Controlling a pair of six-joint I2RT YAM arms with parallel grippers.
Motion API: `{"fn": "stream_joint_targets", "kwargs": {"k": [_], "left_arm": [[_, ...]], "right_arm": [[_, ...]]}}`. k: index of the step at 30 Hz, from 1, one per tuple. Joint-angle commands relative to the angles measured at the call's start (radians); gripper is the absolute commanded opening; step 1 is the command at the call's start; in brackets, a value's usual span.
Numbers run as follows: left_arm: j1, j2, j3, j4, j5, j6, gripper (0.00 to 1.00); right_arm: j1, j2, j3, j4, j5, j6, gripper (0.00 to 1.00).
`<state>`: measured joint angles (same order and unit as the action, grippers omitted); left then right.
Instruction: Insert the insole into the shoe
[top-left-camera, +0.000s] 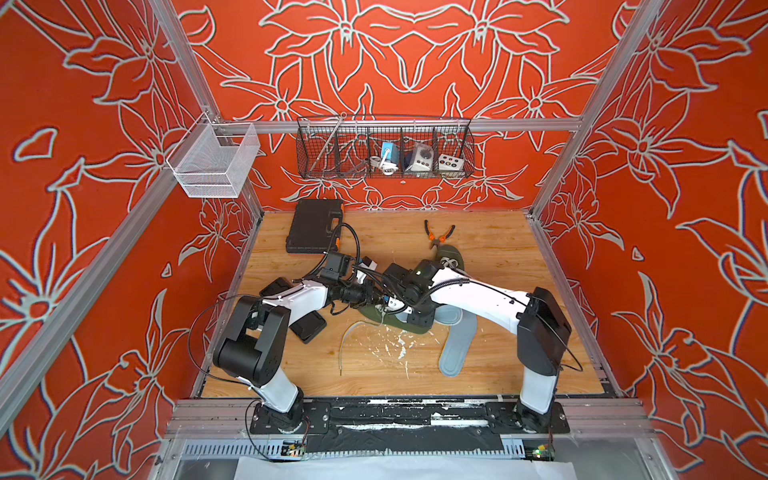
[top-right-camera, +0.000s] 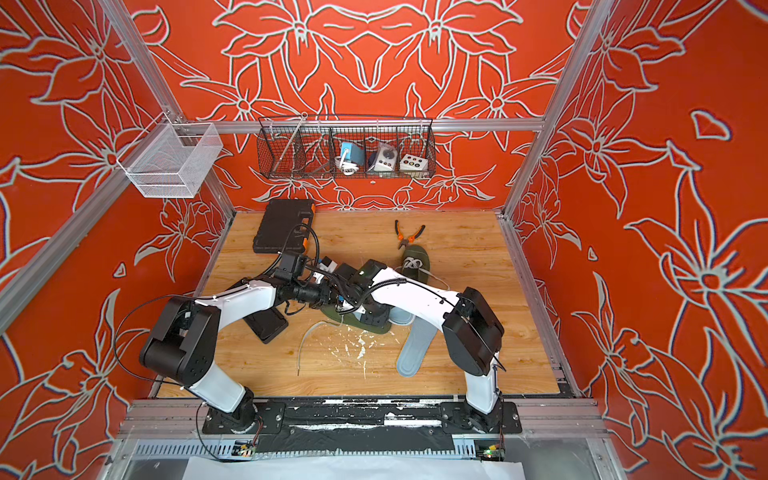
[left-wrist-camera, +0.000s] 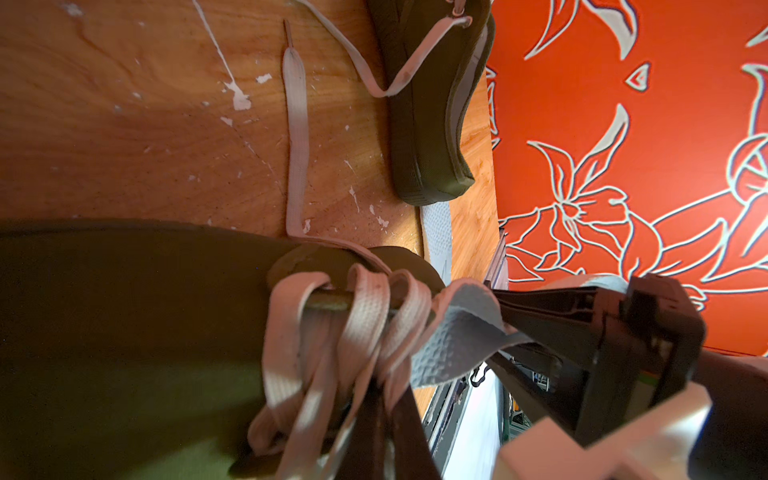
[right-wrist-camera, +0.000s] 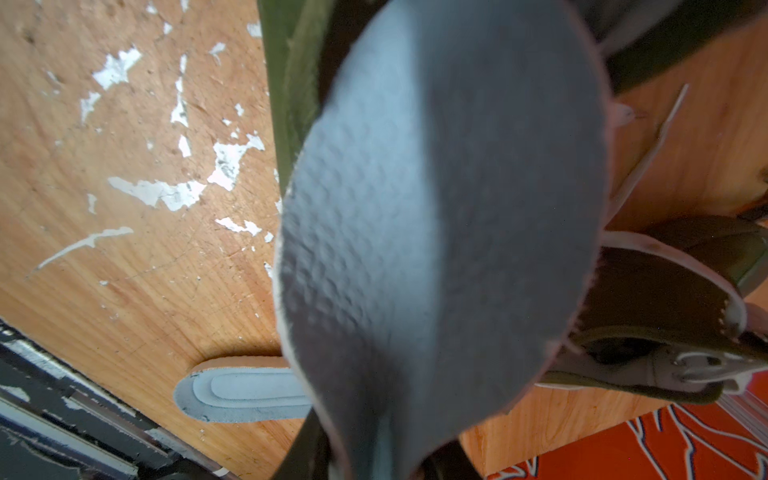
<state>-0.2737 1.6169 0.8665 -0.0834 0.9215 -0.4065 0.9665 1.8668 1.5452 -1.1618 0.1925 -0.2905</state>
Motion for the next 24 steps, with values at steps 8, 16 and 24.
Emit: {"fn": "stream_joint_targets", "kwargs": {"k": [8, 16, 24], "left_arm": [[0.008, -0.011, -0.004, 0.078, 0.075, -0.016, 0.00], [0.010, -0.012, -0.017, 0.110, 0.095, -0.030, 0.00], [0.013, -0.011, -0.043, 0.160, 0.118, -0.051, 0.00]], "right_arm": [[0.067, -0.010, 0.056, -0.132, 0.213, 0.030, 0.24], [0.087, -0.011, 0.033, -0.130, 0.255, 0.035, 0.21], [0.102, -0.016, 0.007, -0.078, 0.271, -0.009, 0.16]]}}
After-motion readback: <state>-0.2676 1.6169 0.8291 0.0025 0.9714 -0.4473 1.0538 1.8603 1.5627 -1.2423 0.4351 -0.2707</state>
